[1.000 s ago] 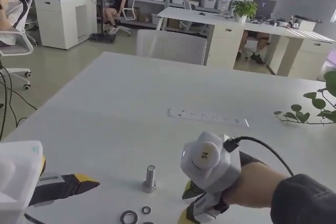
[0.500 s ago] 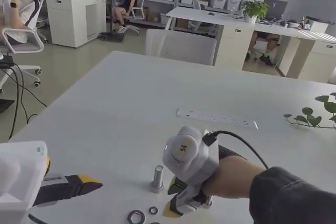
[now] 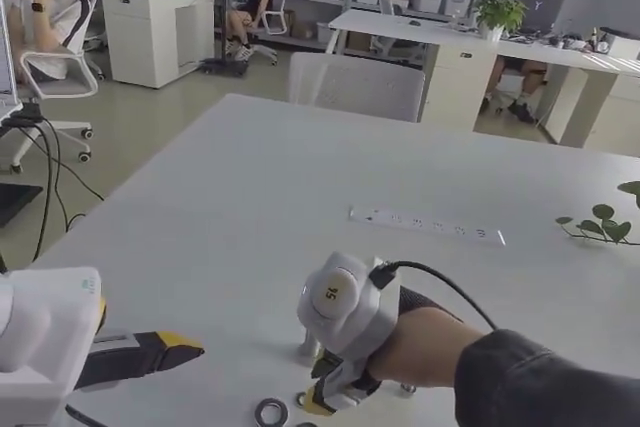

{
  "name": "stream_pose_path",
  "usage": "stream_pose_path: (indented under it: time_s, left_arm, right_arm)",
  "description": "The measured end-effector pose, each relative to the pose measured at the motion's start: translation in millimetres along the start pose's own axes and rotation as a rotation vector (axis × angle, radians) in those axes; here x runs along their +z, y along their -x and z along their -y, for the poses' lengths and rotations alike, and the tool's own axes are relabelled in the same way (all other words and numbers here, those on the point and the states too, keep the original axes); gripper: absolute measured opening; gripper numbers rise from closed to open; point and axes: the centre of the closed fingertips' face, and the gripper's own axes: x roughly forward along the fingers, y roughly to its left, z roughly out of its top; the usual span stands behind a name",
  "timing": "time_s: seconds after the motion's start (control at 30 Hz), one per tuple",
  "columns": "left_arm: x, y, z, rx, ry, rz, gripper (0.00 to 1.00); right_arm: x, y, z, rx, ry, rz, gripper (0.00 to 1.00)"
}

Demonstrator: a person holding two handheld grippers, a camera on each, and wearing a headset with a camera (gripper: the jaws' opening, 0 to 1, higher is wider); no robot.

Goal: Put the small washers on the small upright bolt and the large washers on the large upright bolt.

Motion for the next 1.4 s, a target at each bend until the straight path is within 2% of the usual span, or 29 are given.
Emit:
stream_pose_path:
  time_s: [0.6, 0.97, 1.4]
  left_arm:
    - [-3.3, 0.5, -4.0, 0.002, 0.012, 0.0, 0.86]
    - [-5.5, 0.5, -5.8, 0.001, 0.019, 0.002, 0.86]
    - [-7.1, -0.6, -4.9, 0.001, 0.023, 0.002, 0.86]
  right_arm:
    - [-6.4, -16.1, 3.1, 0.008, -0.018, -0.03, 0.21]
    - [-5.8, -18.3, 1.3, 0.023, -0.022, -0.029, 0.18]
    - [-6.7, -18.3, 1.9, 0.017, -0.015, -0.024, 0.14]
